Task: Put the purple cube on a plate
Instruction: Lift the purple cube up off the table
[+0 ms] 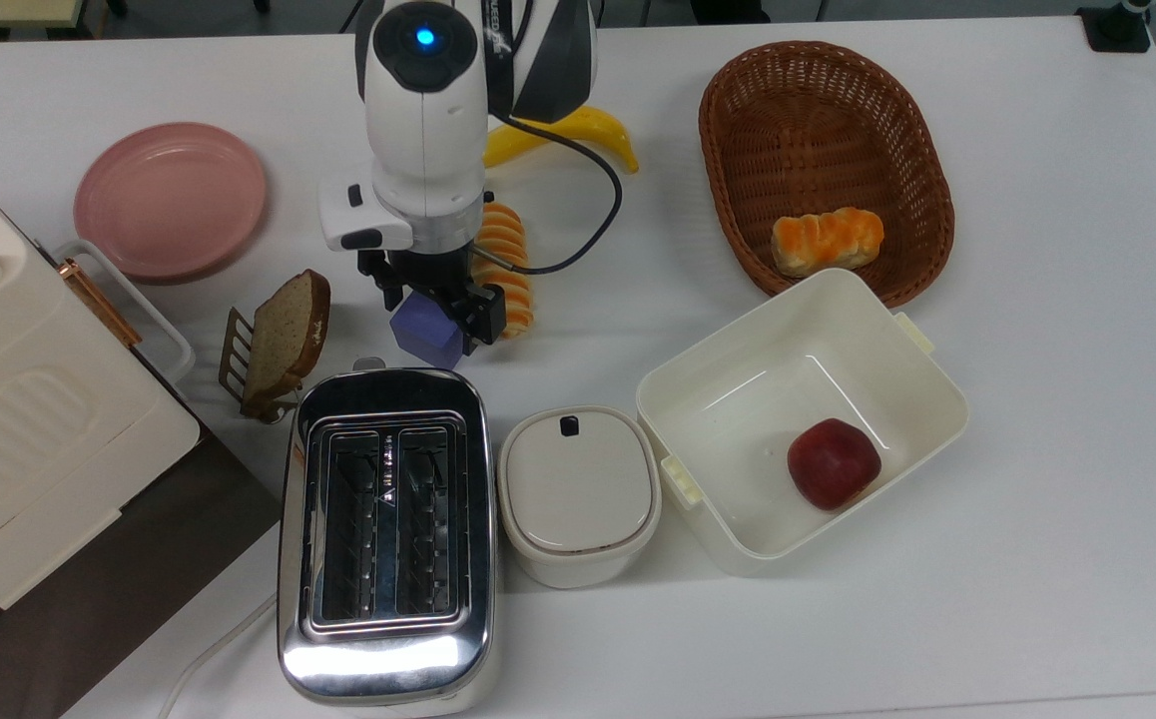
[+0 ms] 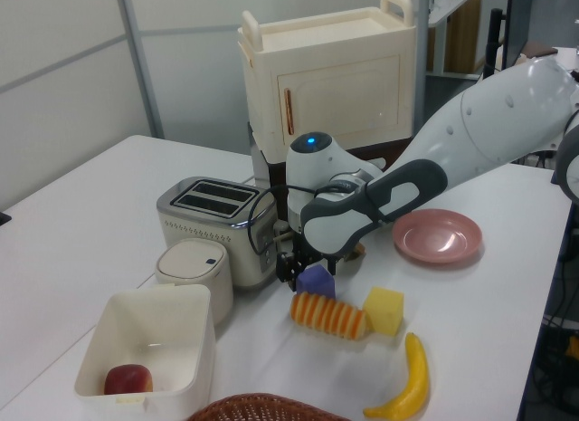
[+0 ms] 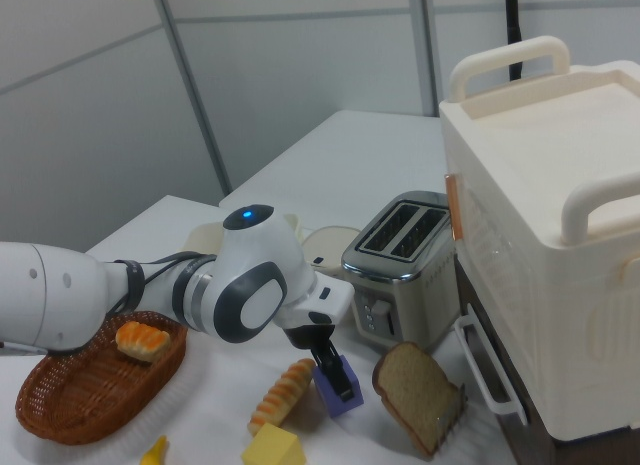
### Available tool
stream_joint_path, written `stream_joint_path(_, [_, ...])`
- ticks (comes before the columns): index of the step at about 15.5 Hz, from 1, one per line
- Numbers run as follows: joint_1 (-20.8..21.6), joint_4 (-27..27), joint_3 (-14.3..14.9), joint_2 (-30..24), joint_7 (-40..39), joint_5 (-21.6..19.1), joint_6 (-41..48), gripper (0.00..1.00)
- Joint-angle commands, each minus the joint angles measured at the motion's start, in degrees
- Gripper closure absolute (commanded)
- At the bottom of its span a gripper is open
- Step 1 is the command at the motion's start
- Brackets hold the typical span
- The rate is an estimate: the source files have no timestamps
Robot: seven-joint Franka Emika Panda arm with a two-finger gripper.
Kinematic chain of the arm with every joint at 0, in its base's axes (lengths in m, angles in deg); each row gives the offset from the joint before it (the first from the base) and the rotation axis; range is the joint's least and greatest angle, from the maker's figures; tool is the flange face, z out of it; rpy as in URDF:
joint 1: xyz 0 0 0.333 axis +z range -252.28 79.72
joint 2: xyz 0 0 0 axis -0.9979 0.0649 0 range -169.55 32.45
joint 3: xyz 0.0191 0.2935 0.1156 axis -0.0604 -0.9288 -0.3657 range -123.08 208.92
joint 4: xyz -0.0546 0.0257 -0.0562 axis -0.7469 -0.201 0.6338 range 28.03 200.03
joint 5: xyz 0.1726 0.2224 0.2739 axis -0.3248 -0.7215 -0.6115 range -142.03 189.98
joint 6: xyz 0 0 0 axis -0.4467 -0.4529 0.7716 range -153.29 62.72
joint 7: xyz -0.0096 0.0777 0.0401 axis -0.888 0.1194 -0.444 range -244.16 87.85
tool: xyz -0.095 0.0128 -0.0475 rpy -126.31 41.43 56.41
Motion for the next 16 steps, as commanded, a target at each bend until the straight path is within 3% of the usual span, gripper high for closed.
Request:
stream_joint_path(1, [0.1,1.5,-0.1,-0.2,0.7,1.7,-1.3,0.54])
stream_joint_path(2, [0.1,1.5,-0.1,-0.2,0.3,1.7,-1.4,0.67])
stream_joint_path(3, [0.0,1.4,-0.1,-0.3,0.2,1.8,-1.3,0.74])
stream_joint_path(8, [-0.6,2.2,-0.2,-3.3,-0.9,2.0,0.0,0.75])
stream_joint_path(12, [-2.3,1.9,-0.2,-13.9,-5.1,1.9,8.9,0.75])
stream_joint_path(15, [-2.4,1.9,0.2,-19.4,-7.4,1.9,12.3,0.75])
stream_joint_path(16, [-4.1,2.0,0.8,-21.1,-8.6,1.9,13.3,0.75])
